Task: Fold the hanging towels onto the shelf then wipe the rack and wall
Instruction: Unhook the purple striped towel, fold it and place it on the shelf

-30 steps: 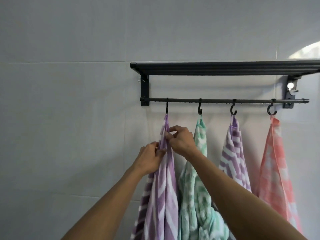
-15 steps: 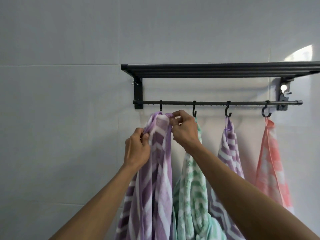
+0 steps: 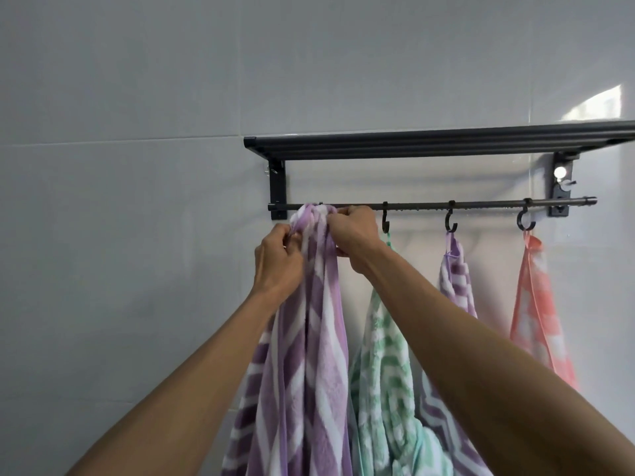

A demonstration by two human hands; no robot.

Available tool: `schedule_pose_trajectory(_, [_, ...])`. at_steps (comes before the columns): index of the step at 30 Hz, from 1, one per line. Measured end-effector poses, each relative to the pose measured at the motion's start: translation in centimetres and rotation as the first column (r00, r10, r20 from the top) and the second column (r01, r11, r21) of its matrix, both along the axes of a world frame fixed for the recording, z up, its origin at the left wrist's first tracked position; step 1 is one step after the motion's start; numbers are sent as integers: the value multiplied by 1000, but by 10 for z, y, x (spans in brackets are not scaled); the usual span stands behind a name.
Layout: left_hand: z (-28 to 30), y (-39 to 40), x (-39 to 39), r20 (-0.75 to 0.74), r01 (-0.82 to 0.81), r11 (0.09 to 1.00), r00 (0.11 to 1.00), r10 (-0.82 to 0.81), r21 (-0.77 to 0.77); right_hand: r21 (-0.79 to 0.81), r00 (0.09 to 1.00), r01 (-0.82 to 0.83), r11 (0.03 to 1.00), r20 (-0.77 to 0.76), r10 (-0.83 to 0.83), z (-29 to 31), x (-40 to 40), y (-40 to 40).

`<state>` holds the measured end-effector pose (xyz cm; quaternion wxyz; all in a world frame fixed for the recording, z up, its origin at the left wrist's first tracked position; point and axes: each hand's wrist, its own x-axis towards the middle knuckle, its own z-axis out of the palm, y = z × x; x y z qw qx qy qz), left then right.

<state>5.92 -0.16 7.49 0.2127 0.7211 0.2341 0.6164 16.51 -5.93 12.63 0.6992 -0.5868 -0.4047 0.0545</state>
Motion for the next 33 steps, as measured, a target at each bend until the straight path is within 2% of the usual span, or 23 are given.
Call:
schedule_pose_trajectory(4, [2,-6,1,-131,26,997,991,-35,-70,-60,997,-50,997,-69,46,6,-4,2])
schedule_pose_trajectory(8, [-2,-9,1,-170,54,990,982,-76,-131,-21,999,-51,998,14,52,5,-4,6])
schedule_pose_trajectory(16, [-14,-12,-6,-124,65,985,989,-85,-158,111,984,-145,983,121,131,-12,-1,5])
schedule_pose_trajectory(19, [-23,-13,-10,-95,79,985,991,-95,-154,106,975,-157,982,174,137,-19,-1,-1])
schedule_pose_trajectory(22, [-26,-16,-17,4,85,990,996,-85,-116,70,956,-246,967,182,230,-28,-5,-19])
schedule_pose_trajectory(24, [-24,-16,-25,108,47,993,994,-35,-112,-31,934,-289,957,212,289,-40,-5,-32])
schedule_pose_trajectory(27, [-17,-15,-41,226,27,990,974,5,-136,-312,873,-357,881,224,433,-76,1,-45])
schedule_pose_trajectory(28, [-13,-16,-46,256,36,988,967,4,-151,-412,863,-327,851,236,446,-92,2,-48])
schedule_pose_trajectory(30, [-6,-18,-59,302,41,985,953,12,-168,-599,843,-154,786,335,421,-132,3,-52])
schedule_pose_trajectory(31, [-3,-20,-65,317,38,985,948,17,-167,-678,819,-63,733,385,426,-153,4,-53])
schedule_pose_trajectory(33, [2,-26,-79,336,17,987,941,39,-160,-798,794,37,602,389,467,-197,6,-61])
